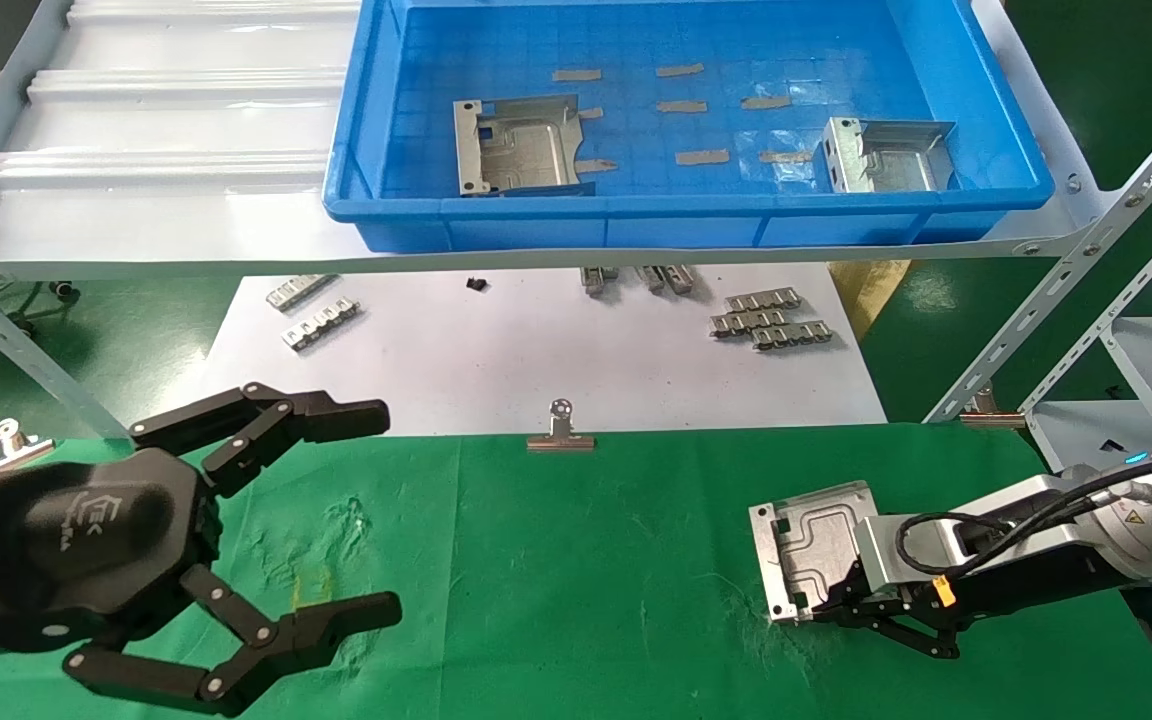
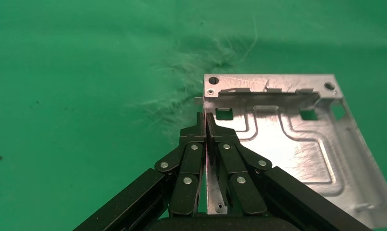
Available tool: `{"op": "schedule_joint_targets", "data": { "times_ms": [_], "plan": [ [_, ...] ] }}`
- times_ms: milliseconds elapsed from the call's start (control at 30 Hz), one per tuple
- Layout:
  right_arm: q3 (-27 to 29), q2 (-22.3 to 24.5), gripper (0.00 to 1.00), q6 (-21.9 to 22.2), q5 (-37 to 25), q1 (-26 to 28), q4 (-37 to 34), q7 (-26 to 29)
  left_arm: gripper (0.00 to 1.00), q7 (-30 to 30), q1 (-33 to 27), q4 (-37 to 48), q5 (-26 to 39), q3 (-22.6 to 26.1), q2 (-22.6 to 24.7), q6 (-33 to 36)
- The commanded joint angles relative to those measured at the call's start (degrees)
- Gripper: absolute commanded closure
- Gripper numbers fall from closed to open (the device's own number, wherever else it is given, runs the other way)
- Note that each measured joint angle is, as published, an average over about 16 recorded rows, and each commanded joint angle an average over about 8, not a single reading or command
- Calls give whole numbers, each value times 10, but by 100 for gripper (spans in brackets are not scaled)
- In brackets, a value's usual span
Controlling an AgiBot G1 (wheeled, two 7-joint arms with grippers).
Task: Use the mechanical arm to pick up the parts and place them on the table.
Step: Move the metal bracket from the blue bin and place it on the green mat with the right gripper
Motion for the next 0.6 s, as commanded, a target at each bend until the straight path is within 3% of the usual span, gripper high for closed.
{"op": "schedule_joint_targets", "data": {
  "times_ms": [33, 67, 133, 400, 600],
  "plan": [
    [-1, -8, 26, 4, -3, -1, -15, -9, 0, 0, 0, 0, 0, 0, 0, 0],
    [-1, -11, 14, 6, -4, -2, -21, -12, 0, 0, 0, 0, 0, 0, 0, 0],
    [-3, -15, 0, 12, -8, -2, -30, -19, 0, 0, 0, 0, 0, 0, 0, 0],
    [-6, -26, 0, 30, -17, -5, -46, -36, 0, 0, 0, 0, 0, 0, 0, 0],
    [1, -17, 0, 11, -7, 8, -38, -37, 0, 0, 0, 0, 0, 0, 0, 0]
  ]
}}
